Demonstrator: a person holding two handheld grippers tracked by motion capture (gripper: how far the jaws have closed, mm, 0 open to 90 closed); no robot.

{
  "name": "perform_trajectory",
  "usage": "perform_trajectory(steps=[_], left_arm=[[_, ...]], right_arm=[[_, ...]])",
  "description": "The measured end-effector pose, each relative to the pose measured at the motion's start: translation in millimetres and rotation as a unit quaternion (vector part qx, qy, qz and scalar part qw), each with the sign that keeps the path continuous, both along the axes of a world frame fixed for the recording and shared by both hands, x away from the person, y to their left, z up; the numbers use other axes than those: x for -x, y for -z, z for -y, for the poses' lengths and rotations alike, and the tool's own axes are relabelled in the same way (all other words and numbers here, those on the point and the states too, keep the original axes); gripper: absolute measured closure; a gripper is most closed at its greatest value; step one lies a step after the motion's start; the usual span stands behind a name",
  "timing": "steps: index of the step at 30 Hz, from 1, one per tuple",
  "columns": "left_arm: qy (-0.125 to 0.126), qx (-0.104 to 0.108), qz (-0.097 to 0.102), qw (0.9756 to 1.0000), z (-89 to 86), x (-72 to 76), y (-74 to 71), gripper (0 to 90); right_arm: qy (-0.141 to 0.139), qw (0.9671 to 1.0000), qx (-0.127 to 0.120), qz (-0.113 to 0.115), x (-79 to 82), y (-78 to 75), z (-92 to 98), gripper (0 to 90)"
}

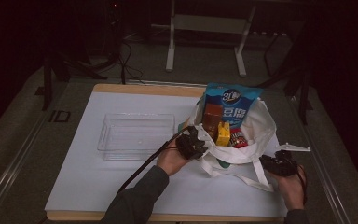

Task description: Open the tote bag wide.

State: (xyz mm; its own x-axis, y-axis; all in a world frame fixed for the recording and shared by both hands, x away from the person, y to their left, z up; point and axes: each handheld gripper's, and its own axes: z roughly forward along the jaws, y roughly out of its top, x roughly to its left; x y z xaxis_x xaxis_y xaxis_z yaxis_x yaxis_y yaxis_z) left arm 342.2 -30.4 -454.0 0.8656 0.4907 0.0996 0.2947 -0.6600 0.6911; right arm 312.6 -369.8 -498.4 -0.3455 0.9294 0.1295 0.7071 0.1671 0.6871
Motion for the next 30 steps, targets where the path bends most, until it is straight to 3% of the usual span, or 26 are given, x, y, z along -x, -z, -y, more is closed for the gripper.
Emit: perform_trajectory(steps=[8, 17, 24, 30], left_arm=[[-0.006, 0.029, 0.013, 0.9995, -15.0, 1.9, -18.1, 72.9], [-0.033, 0.049, 0.041, 0.9975, -36.4, 1.6, -45.9, 72.4], [-0.039, 0.058, 0.068, 0.9952, -49.5, -1.3, -70.6, 66.7], [-0.063, 0.062, 0.085, 0.9925, -59.3, -11.5, -86.5, 63.0]], right_arm=[[-0.003, 0.9994, -0.018, 0.03, 6.8, -36.2, 7.1, 60.2], [0.004, 0.9979, -0.026, 0.06, 10.4, -63.1, 13.5, 53.6], [0.009, 0.9965, -0.021, 0.08, 4.5, -83.7, 9.0, 47.5], [0.022, 0.9952, 0.005, 0.096, -7.4, -101.8, 2.6, 45.0]])
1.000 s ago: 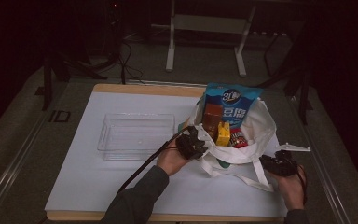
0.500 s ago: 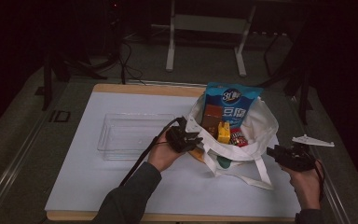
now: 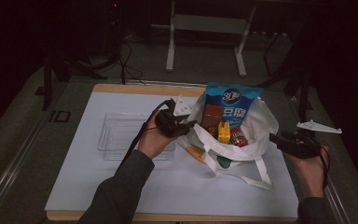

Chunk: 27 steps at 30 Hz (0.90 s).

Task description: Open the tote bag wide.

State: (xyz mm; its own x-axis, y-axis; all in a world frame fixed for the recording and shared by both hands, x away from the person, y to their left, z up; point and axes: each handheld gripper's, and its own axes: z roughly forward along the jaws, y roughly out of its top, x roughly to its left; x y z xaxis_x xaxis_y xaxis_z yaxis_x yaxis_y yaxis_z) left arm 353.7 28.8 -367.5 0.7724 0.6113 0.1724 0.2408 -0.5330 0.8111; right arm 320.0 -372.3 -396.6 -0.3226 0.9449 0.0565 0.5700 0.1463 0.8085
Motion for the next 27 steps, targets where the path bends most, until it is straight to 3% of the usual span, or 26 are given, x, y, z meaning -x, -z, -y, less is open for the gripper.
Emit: perform_trajectory(steps=[4, 8, 15, 22, 27], left_arm=[[-0.024, -0.003, 0.004, 0.9997, -2.2, -11.2, -5.3, 62.0], [-0.039, -0.019, 0.006, 0.999, 2.2, -21.1, -4.5, 62.3], [-0.047, -0.04, -0.013, 0.998, 18.3, -41.0, 1.0, 63.1], [-0.056, -0.043, -0.029, 0.9971, 26.4, -56.1, 11.9, 73.7], [-0.066, -0.043, -0.039, 0.9961, 28.1, -64.1, 19.4, 83.0]], right_arm=[[0.025, 0.9994, 0.022, 0.008, -11.3, -5.5, -2.0, 51.0], [0.035, 0.999, 0.021, 0.017, -22.4, -6.7, -3.6, 56.3], [0.033, 0.9989, 0.01, 0.031, -36.0, -8.4, -13.8, 62.8], [0.037, 0.9988, 0.01, 0.031, -45.2, -8.1, -18.6, 80.8], [0.031, 0.9989, 0.021, 0.027, -50.2, -5.9, -23.3, 84.1]])
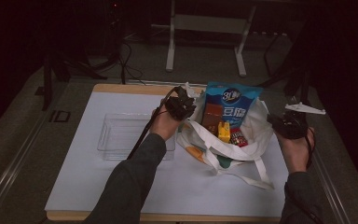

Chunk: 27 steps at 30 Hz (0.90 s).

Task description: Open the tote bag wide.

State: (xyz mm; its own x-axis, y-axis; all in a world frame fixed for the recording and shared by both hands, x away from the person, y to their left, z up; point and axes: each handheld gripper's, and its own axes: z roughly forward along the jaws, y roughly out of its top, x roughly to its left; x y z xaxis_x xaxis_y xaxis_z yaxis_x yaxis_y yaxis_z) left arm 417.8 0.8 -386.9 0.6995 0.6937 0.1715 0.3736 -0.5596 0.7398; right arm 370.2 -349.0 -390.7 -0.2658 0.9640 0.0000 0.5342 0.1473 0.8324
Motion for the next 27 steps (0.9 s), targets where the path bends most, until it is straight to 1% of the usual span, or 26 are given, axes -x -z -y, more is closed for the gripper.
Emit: perform_trajectory(steps=[3, 7, 10, 11, 14, 17, 19, 20, 21, 23, 25, 26, 27], left_arm=[[-0.002, -0.011, -0.01, 0.9999, 2.1, -3.5, 5.2, 84.9], [-0.006, -0.014, -0.022, 0.9996, 5.9, -8.0, 13.2, 85.0], [-0.01, -0.028, -0.026, 0.9992, 9.8, -11.0, 20.2, 85.1], [-0.013, -0.036, -0.031, 0.9988, 12.0, -12.6, 24.8, 85.3], [-0.013, -0.048, -0.044, 0.9978, 16.1, -14.7, 35.7, 85.3], [-0.009, -0.065, -0.059, 0.9961, 19.4, -16.0, 49.2, 85.3], [-0.009, -0.071, -0.077, 0.9944, 20.9, -18.1, 59.1, 84.2], [-0.011, -0.081, -0.082, 0.9933, 22.3, -18.8, 63.8, 83.4], [-0.013, -0.085, -0.086, 0.9925, 24.5, -19.1, 67.5, 83.3], [-0.013, -0.1, -0.088, 0.991, 28.0, -18.9, 70.8, 83.0], [-0.014, -0.1, -0.092, 0.9906, 27.2, -19.5, 72.6, 83.0], [-0.016, -0.095, -0.095, 0.9908, 25.7, -20.0, 73.2, 83.0], [-0.019, -0.087, -0.098, 0.9913, 23.8, -20.5, 74.0, 82.9]], right_arm=[[0.007, 1.0, -0.005, -0.004, -4.0, 4.9, -2.6, 84.9], [0.008, 0.9999, -0.001, -0.014, -10.2, 12.7, -6.8, 85.1], [0.009, 0.9997, -0.008, -0.021, -14.5, 18.0, -7.4, 85.3], [0.01, 0.9996, -0.011, -0.024, -15.2, 19.7, -7.4, 85.3], [0.014, 0.9991, -0.013, -0.038, -19.7, 31.1, -7.4, 85.4], [0.018, 0.9983, -0.016, -0.054, -22.4, 43.0, -4.6, 85.4], [0.019, 0.9974, -0.025, -0.064, -23.7, 51.6, -1.1, 85.5], [0.02, 0.9969, -0.028, -0.071, -24.4, 56.6, 0.3, 85.5], [0.021, 0.9962, -0.031, -0.079, -25.1, 62.0, 0.8, 85.6], [0.02, 0.995, -0.033, -0.092, -26.6, 72.5, -0.1, 85.6], [0.019, 0.9942, -0.03, -0.102, -27.7, 81.0, -1.6, 85.6], [0.019, 0.9939, -0.029, -0.105, -28.0, 84.1, -1.7, 85.6], [0.019, 0.9936, -0.031, -0.106, -27.9, 85.9, -1.7, 85.6]])
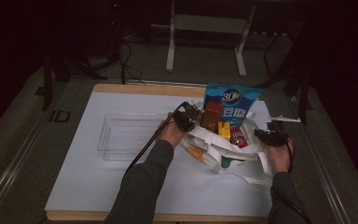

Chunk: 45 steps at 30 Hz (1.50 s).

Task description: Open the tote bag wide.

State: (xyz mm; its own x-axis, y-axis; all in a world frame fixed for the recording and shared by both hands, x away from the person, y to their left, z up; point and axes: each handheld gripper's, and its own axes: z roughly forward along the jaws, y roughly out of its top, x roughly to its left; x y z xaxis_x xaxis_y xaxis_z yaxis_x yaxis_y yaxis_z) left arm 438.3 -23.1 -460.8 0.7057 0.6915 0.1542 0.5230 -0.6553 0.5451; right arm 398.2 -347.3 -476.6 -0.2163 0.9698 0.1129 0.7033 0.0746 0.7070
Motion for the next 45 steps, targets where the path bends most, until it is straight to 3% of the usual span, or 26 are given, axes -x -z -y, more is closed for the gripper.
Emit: perform_trajectory(steps=[3, 5, 9, 15, 19, 22, 26, 30, 32, 37, 42, 45], left_arm=[[-0.005, 0.006, -0.005, 1.0, -5.1, -0.1, 1.1, 82.3], [-0.002, 0.008, 0.001, 1.0, -8.7, 2.5, -0.6, 76.4], [0.002, 0.051, 0.013, 0.9986, -23.8, 8.1, -10.4, 70.2], [0.012, 0.102, 0.043, 0.9938, -37.7, 24.0, -31.9, 63.2], [0.017, 0.13, 0.069, 0.989, -40.5, 36.4, -47.7, 62.1], [0.032, 0.153, 0.074, 0.985, -39.5, 46.5, -55.4, 62.9], [0.067, 0.147, 0.061, 0.9849, -27.8, 56.6, -52.0, 64.3], [0.092, 0.141, 0.05, 0.9845, -12.5, 62.8, -41.5, 66.3], [0.102, 0.144, 0.035, 0.9838, -4.2, 63.5, -35.1, 65.7], [0.105, 0.11, 0.033, 0.9878, 11.5, 68.1, -19.8, 67.4], [0.097, 0.111, 0.019, 0.9889, 12.1, 68.4, -5.4, 69.3], [0.092, 0.1, 0.016, 0.9905, 13.9, 67.5, 2.6, 70.7]], right_arm=[[-0.002, 1.0, 0.002, -0.003, 0.4, -1.7, 0.0, 85.5], [-0.004, 1.0, 0.008, -0.001, 2.6, -6.9, -0.3, 85.0], [-0.002, 0.9998, 0.005, 0.018, 12.3, -21.3, 1.5, 80.8], [-0.02, 0.9984, 0.021, 0.049, 32.6, -40.1, 0.4, 67.1], [-0.032, 0.9971, 0.029, 0.063, 46.6, -49.7, 1.5, 65.0], [-0.039, 0.9959, 0.037, 0.073, 58.5, -53.4, 2.5, 65.0], [-0.065, 0.995, 0.033, 0.068, 75.7, -49.6, 0.2, 67.7], [-0.077, 0.995, 0.025, 0.059, 87.2, -37.0, -5.8, 67.8], [-0.084, 0.9947, 0.032, 0.051, 90.3, -29.0, -9.3, 70.8], [-0.095, 0.9946, 0.035, 0.023, 85.9, -4.7, -17.4, 73.1], [-0.091, 0.9949, 0.038, 0.021, 80.8, 10.4, -25.7, 73.3], [-0.087, 0.9953, 0.037, 0.02, 79.0, 16.5, -27.6, 74.0]])
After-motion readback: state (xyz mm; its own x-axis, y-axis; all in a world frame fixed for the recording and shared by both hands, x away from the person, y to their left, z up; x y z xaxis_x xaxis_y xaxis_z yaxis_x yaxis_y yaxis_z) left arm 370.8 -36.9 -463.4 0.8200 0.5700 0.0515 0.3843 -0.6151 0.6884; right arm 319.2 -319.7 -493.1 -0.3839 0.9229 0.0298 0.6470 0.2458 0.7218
